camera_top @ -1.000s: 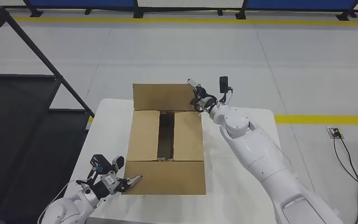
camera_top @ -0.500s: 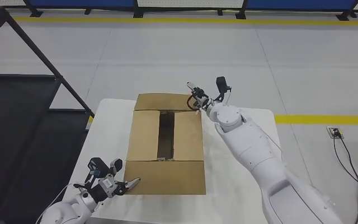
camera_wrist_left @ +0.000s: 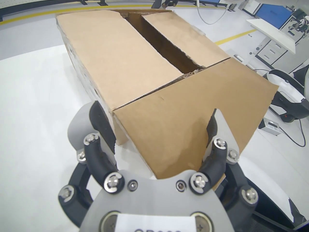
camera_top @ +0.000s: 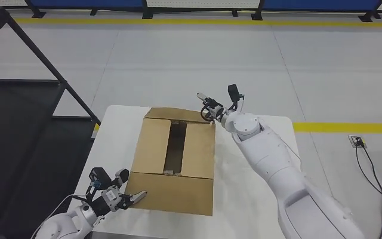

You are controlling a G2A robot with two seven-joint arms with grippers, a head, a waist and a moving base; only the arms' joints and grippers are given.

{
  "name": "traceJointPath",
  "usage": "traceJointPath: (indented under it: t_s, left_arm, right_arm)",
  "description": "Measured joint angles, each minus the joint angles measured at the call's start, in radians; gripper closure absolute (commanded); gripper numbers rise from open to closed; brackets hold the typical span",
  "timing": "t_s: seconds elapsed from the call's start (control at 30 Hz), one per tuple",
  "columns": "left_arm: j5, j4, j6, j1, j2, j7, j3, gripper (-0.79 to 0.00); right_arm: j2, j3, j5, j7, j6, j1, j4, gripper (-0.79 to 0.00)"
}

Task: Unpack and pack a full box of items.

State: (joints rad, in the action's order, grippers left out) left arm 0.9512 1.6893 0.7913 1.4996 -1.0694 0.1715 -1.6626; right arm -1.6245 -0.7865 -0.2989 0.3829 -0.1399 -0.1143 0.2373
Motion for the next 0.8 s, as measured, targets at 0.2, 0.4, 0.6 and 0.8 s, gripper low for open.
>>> traceJointPath:
  t_s: [0.2,0.4,0.6,0.8]
  left_arm:
    - [0.038,-0.025,-0.076,-0.022,-0.001,-0.012,0.012,-0.785]
    - [0.085,-0.05,-0.106,-0.038,-0.001,-0.027,0.032,-0.785]
    - [0.039,-0.079,-0.125,-0.052,0.0,-0.051,0.018,-0.785]
    - [-0.13,-0.098,-0.259,-0.095,-0.004,0.0,-0.013,-0.785]
  right_arm:
    - [0.006,-0.04,-0.04,0.031,-0.092,-0.009,0.016,-0.785]
    - [0.018,-0.089,-0.101,0.114,-0.191,-0.022,0.045,-0.785]
    - [0.031,-0.128,-0.142,0.223,-0.232,-0.037,0.078,-0.785]
    - [0.046,-0.135,-0.119,0.362,-0.191,-0.05,0.117,-0.785]
